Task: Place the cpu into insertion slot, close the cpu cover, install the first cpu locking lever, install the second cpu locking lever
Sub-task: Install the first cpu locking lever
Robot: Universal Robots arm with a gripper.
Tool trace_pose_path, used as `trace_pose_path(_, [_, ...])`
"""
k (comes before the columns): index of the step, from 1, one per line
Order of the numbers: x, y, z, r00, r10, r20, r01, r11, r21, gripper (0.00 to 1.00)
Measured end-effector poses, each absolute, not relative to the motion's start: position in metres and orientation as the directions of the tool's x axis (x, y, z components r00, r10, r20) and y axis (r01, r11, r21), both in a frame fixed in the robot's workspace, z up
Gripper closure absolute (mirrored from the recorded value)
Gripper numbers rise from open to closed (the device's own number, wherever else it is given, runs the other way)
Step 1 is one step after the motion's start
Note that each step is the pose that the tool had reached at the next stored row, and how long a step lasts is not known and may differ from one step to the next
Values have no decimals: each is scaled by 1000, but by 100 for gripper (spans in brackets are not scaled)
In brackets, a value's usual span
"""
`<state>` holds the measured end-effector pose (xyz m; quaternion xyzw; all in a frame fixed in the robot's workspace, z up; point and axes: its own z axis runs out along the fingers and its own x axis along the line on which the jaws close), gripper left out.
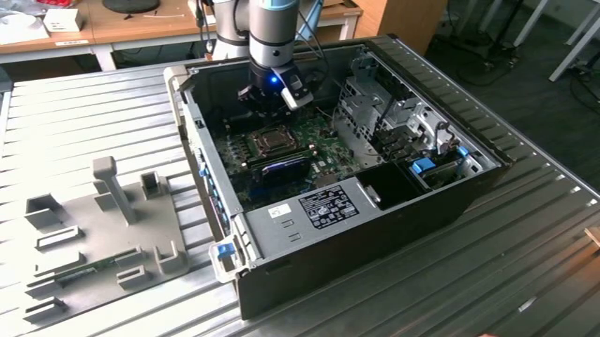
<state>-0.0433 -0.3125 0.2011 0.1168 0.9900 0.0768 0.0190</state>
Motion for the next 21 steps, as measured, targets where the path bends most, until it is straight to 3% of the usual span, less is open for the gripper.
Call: trace_pose_path(21, [-43, -310, 206, -972, 234, -20, 228, 961, 155, 90])
